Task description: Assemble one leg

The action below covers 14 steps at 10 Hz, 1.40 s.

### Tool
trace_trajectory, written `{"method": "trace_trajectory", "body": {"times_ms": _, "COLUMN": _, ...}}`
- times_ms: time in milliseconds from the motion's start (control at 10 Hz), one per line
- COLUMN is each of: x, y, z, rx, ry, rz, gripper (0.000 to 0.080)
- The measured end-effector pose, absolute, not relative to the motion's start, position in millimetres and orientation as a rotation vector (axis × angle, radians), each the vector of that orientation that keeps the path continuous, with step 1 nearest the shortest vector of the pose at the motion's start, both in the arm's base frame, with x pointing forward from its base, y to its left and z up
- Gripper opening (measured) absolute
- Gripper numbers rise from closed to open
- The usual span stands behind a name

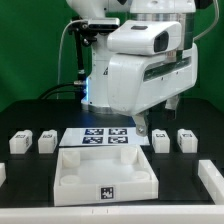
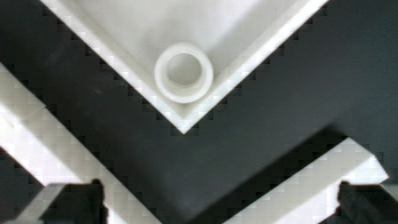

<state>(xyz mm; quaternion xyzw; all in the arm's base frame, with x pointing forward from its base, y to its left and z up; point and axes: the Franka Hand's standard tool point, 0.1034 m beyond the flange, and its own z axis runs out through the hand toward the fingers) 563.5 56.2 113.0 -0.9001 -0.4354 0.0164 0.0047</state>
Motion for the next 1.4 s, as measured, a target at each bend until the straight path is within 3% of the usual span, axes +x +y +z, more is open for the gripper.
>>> {"method": "trace_trajectory", "body": {"times_ms": 1200, "x": 561.3, "y": 57.3, "z": 110.5, "rx": -2.795, "ry": -1.407, "rz": 0.055, "gripper": 0.065}}
{"method": "trace_trajectory", "body": {"times_ms": 1400, "x": 517.1, "y": 68.0, "z": 95.4, "rx": -2.707, "ry": -1.565, "rz": 0.045, "gripper": 0.065}}
